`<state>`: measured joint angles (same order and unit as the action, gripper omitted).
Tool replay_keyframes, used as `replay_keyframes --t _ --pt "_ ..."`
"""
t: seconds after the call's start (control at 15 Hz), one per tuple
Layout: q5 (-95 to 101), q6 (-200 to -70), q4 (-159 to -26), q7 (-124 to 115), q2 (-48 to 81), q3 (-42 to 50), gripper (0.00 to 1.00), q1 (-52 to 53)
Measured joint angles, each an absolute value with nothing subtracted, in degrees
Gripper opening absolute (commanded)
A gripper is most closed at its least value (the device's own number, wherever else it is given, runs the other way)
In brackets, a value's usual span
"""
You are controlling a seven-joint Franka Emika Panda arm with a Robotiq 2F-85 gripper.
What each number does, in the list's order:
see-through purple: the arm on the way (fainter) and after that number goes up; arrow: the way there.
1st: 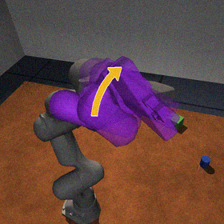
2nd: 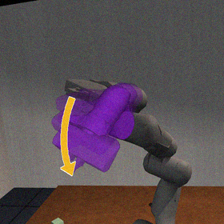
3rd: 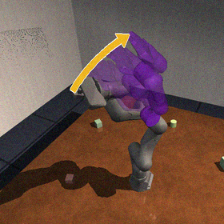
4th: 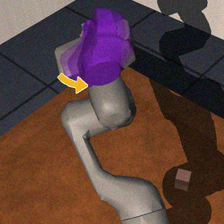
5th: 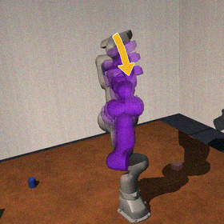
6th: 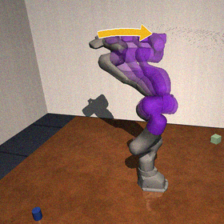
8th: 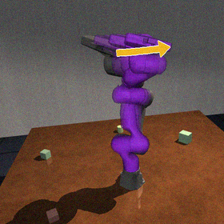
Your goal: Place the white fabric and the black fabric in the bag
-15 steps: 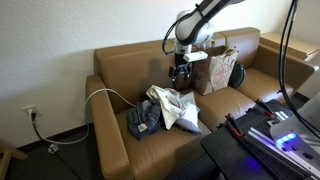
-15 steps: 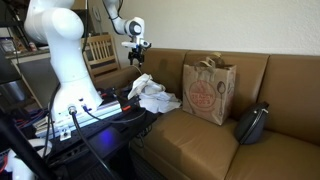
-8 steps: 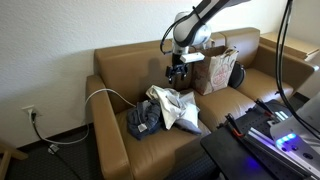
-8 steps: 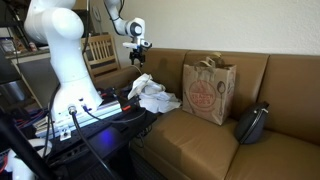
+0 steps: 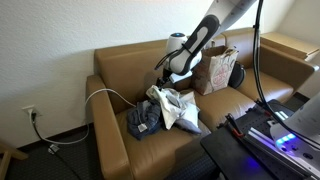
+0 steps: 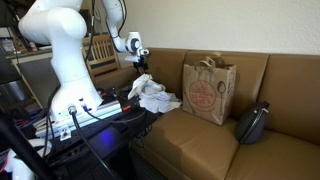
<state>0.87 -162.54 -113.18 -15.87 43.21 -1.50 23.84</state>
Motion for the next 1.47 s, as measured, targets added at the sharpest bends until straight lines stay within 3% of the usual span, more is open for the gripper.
replay_keyframes --t 0.53,0.6,0.67,1.27,1.4,1.47 --pt "2.42 -164.23 -102.86 -23.59 53.48 7.78 1.00 34.94" --pt "2.41 -164.15 -101.83 -24.16 54.58 8.26 0.92 35.50" --pt "2.40 -164.09 -100.96 -24.51 55.63 8.41 0.74 35.74" --pt "2.33 -163.06 -95.85 -24.63 61.21 8.38 0.11 35.76" --pt "2.27 -161.53 -95.20 -24.63 61.54 8.26 0.00 35.64" --pt "2.20 -160.76 -94.90 -24.63 61.65 8.00 0.00 35.36"
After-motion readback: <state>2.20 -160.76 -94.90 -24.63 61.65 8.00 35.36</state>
